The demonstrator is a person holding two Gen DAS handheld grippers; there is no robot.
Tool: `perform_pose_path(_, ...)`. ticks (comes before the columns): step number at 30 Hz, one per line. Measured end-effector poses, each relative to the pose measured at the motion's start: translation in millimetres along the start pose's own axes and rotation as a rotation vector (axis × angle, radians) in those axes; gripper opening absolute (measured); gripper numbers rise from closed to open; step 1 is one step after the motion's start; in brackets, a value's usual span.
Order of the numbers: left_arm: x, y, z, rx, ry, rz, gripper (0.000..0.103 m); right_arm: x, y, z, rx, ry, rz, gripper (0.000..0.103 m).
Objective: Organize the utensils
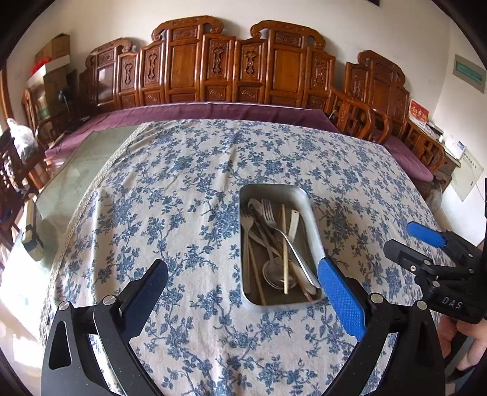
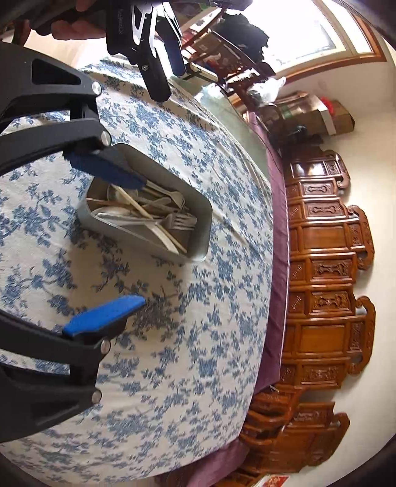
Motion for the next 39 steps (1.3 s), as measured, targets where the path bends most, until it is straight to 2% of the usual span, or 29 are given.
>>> perform_pose_path(2,-4,10,-6,0.005,0.003,0.018,0.095,-6,7,-12,-0.018,0.015,0.010,0.096)
perform_pose_path(5,-12,25,-19,0.003,0.016,0.040,0.095,-17,15,-33,-0.039,0.033,0.021,0.100)
perform_pose_path(19,-46,81,-80,-0.025,0.081,0.083,0.095,-57,42,-134,-0.174,0.139,0.051,0.100)
perform_pose_path(26,-38,91,-118,-0.031,0.144,0.081,0.095,-54,45,-179,-0.207,0.197,0.064,0.100)
perform_pose_path(39,-12,109,-173,-0.024,0.247,0.100,0.095,-32,38,-228,-0.212,0.292,0.062,0.100)
Point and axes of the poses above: each gripper's, at about its wrist camera, not at the fingertips, and z roughly the way its jaws point, y to its right, x to its top, the point moved 8 cm from there along z, roughly the way its jaws point, and after that the axes turned 4 degrees about -x, right-handed, at the moved point
